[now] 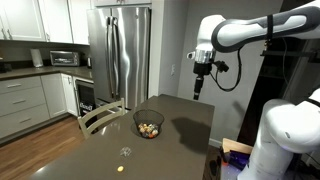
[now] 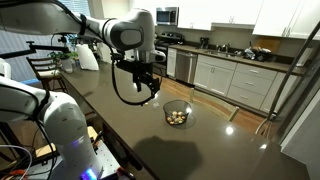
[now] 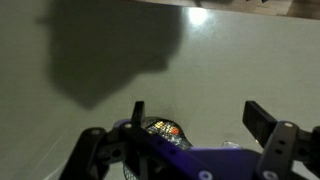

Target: Move the basket to the right

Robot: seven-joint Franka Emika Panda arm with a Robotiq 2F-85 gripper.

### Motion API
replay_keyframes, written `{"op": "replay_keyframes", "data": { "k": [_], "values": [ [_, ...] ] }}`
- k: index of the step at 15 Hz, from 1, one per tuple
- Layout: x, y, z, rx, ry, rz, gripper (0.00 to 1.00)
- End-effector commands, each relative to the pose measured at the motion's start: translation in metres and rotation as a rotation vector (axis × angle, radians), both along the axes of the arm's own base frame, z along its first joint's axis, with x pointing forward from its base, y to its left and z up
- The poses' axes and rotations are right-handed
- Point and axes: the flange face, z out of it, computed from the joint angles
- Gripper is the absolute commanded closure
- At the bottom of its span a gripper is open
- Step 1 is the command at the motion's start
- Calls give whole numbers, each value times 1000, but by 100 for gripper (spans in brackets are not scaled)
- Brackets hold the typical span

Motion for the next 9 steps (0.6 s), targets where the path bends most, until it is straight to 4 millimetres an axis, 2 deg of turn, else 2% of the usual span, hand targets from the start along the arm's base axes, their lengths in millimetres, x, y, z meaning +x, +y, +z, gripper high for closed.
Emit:
{"op": "replay_keyframes", "data": {
  "k": [1,6,9],
  "values": [
    [45,21,-9,17,-12,32,0],
    [108,67,-38,67,-12,115,0],
    [138,80,-57,52,18,153,0]
  ]
}}
